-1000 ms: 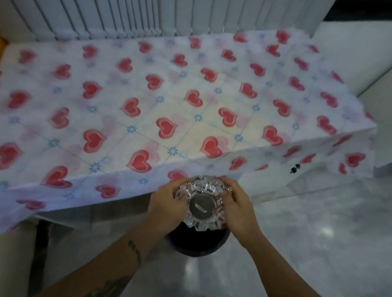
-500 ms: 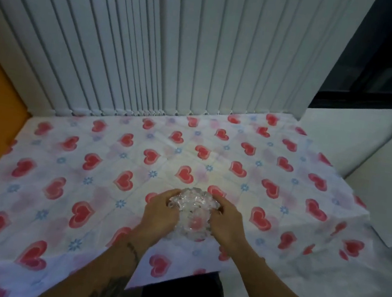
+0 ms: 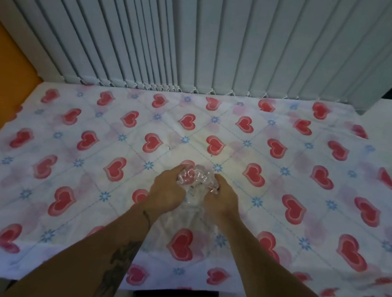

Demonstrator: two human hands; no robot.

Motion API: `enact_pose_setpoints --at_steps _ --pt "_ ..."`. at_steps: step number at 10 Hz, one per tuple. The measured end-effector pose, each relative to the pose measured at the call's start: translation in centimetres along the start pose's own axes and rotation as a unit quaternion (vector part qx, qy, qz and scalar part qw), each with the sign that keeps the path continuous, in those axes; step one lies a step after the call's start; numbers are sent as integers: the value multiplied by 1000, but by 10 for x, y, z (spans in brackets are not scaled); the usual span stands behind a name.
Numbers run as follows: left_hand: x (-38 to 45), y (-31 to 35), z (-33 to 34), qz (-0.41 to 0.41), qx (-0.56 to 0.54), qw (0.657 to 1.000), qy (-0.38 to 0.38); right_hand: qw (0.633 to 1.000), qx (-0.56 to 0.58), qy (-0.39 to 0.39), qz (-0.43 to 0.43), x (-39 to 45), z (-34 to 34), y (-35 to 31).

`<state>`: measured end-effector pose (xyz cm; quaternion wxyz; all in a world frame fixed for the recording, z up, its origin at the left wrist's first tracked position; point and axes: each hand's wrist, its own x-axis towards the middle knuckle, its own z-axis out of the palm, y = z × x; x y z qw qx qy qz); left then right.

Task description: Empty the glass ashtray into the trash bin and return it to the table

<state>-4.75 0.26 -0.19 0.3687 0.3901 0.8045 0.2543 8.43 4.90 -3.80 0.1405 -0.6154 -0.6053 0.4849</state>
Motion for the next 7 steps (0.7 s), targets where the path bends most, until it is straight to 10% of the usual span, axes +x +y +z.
enact_pose_setpoints --at_steps 5,7 --pt "6 -27 -2 65 96 993 6 996 -70 -54 -31 -4 -13 -5" --pt "-32 -58 -35 143 314 938 20 977 -188 -7 -103 -50 -27 -7"
